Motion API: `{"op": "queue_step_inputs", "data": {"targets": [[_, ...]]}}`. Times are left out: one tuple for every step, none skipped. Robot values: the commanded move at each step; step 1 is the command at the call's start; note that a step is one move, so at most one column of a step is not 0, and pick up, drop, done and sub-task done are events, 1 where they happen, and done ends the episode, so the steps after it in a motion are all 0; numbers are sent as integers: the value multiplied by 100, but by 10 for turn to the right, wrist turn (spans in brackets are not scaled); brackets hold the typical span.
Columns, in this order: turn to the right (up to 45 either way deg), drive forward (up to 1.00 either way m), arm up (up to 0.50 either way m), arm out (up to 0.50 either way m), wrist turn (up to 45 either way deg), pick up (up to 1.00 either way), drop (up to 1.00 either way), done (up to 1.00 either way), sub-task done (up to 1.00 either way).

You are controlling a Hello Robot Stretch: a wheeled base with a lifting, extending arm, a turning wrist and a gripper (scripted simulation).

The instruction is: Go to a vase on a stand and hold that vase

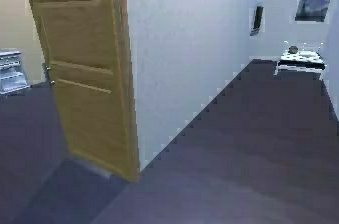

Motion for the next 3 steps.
{"op": "queue_step_inputs", "data": {"targets": [[-450, 0, 0, 0, 0, 0, 0, 0, 0], [0, 100, 0, 0, 0, 0, 0, 0, 0], [0, 100, 0, 0, 0, 0, 0, 0, 0]]}}
